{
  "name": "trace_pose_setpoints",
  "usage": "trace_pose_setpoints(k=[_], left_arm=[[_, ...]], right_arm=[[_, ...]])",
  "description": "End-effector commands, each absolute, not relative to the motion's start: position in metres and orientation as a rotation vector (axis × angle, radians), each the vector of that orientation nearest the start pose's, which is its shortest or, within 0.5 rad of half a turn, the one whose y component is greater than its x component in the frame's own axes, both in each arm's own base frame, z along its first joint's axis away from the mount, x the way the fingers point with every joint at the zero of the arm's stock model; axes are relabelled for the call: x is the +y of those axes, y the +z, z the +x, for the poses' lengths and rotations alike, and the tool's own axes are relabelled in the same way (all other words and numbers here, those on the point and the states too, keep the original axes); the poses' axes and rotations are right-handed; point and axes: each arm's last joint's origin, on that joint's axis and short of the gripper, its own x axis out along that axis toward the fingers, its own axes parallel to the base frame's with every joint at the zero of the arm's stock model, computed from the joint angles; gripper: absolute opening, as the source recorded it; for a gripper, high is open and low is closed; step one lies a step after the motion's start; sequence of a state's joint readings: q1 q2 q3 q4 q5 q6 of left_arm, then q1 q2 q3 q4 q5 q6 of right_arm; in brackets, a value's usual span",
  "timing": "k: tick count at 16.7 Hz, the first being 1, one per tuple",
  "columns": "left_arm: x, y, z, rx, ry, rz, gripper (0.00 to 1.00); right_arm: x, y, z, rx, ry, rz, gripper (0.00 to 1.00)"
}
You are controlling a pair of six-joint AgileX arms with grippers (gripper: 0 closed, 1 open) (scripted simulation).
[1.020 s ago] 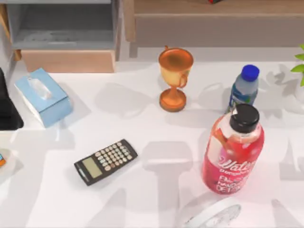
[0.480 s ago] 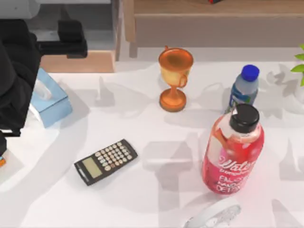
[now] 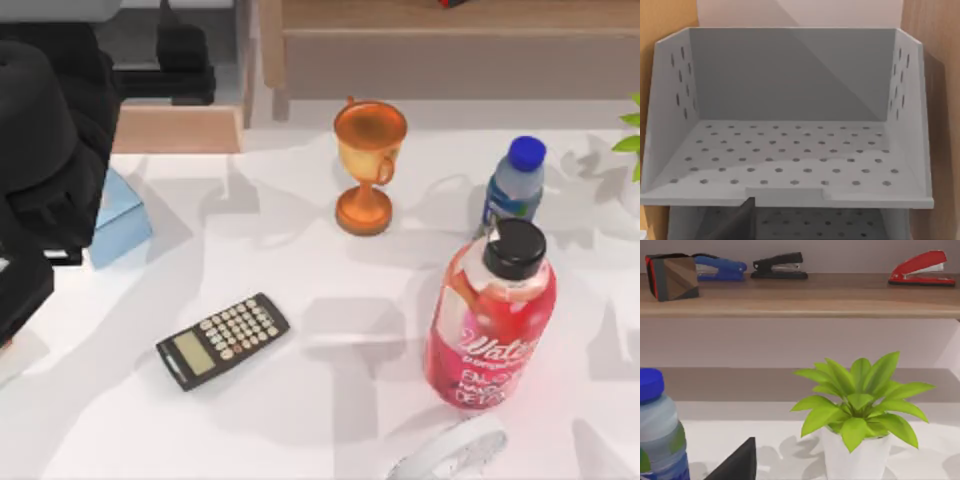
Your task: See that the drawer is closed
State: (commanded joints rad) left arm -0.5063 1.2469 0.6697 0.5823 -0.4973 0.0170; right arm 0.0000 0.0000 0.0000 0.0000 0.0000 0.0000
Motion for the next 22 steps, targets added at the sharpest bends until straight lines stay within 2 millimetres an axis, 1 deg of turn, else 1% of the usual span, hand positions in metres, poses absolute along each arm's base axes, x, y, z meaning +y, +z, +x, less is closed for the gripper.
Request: trace_pose_setpoints(k=[2,3,4,6,9,11,13,15,18,20,22], left_arm=[[-0.117,0.266,0.249,0.002,0.007,0.010,1.00],[-0.112,0.264,0.252,-0.001,0.016,0.029,1.00],[-0.106,0.261,0.256,-0.004,0.029,0.056,1.00],[-0.086,0.253,0.265,-0.014,0.065,0.135,1.00],[-0.042,0.238,0.279,-0.032,0.132,0.306,1.00],[-0.006,0.228,0.284,-0.041,0.182,0.450,1.00],[0.032,0.216,0.283,-0.043,0.230,0.615,1.00],[0.070,0.204,0.277,-0.034,0.271,0.792,1.00],[0.120,0.184,0.260,-0.005,0.299,1.059,1.00],[0.145,0.169,0.247,0.017,0.284,1.223,1.00],[0.163,0.151,0.236,0.033,0.237,1.361,1.00]], right_arm=[[-0.001,0.160,0.106,0.000,0.000,0.000,1.00],[-0.001,0.160,0.106,0.000,0.000,0.000,1.00],[-0.001,0.160,0.106,0.000,0.000,0.000,1.00],[-0.001,0.160,0.106,0.000,0.000,0.000,1.00],[-0.001,0.160,0.106,0.000,0.000,0.000,1.00],[-0.001,0.160,0.106,0.000,0.000,0.000,1.00],[-0.001,0.160,0.106,0.000,0.000,0.000,1.00],[-0.001,0.160,0.106,0.000,0.000,0.000,1.00],[-0.001,0.160,0.106,0.000,0.000,0.000,1.00],[-0.001,0.160,0.106,0.000,0.000,0.000,1.00],[-0.001,0.160,0.106,0.000,0.000,0.000,1.00]])
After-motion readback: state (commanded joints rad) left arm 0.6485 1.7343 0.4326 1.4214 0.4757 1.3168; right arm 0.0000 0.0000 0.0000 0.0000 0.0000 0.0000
